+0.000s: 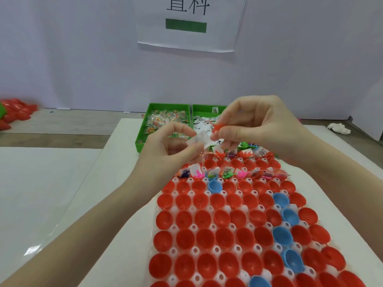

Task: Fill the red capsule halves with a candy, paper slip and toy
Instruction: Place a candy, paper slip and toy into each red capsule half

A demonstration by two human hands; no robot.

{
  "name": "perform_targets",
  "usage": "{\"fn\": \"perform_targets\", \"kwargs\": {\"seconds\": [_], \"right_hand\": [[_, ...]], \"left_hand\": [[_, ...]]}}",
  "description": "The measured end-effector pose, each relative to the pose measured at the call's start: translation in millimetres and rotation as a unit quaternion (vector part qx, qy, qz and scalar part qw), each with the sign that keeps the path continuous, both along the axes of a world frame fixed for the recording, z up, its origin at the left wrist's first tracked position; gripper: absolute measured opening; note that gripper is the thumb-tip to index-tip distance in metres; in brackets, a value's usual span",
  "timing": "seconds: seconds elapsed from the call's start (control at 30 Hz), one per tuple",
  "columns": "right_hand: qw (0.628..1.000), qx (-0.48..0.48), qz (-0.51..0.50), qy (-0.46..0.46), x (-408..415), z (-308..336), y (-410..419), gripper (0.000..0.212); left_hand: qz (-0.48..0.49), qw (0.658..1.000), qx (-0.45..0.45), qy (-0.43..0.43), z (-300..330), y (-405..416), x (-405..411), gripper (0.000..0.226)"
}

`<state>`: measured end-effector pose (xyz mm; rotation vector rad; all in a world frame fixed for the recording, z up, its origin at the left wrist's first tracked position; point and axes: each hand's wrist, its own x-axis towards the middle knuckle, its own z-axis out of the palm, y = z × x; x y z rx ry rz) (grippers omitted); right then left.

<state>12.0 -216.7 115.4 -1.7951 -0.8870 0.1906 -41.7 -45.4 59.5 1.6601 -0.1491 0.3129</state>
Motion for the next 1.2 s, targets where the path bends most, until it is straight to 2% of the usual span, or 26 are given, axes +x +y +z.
{"fn": "perform_targets", "kwargs": {"seconds": [0.1, 0.37, 0.6, 0.77, 0.87, 0.97, 1.13, 1.2], "right_hand": [[0.999, -0.038, -0.004, -0.031, -4.8, -3.8, 6.6, 0.008], [0.993, -0.099, -0.048, -0.041, -6.8, -20.8, 23.7, 0.022], [0.997, -0.046, -0.049, 0.023, -6.4, -29.2, 30.4, 0.025], [0.998, -0.023, -0.032, 0.046, -4.3, -34.0, 31.8, 0.014], [0.999, -0.007, -0.034, 0.031, -2.8, -36.6, 35.1, 0.01], [0.998, -0.022, -0.049, -0.029, -2.3, -44.2, 43.4, 0.014], [0.997, -0.057, -0.043, 0.007, -0.3, -64.2, 56.4, 0.008], [0.995, -0.092, -0.047, -0.009, -1.7, -73.1, 62.2, 0.008]], "left_hand": [[-0.001, 1.0, 0.01, -0.016, 2.5, -0.3, -5.9, 0.022], [-0.022, 1.0, -0.011, 0.008, -2.1, 11.6, -14.4, 0.022], [-0.019, 0.997, -0.043, 0.065, -9.0, 20.7, -15.8, 0.033], [-0.07, 0.978, -0.136, 0.141, -10.0, 26.3, -14.0, 0.026], [-0.079, 0.97, -0.159, 0.166, -14.5, 29.7, -12.8, 0.023], [-0.06, 0.972, -0.144, 0.178, -21.0, 32.8, -13.2, 0.024], [0.029, 0.982, -0.099, 0.159, -35.4, 38.3, -16.3, 0.013], [0.071, 0.985, -0.052, 0.147, -42.8, 41.8, -20.5, 0.019]]}}
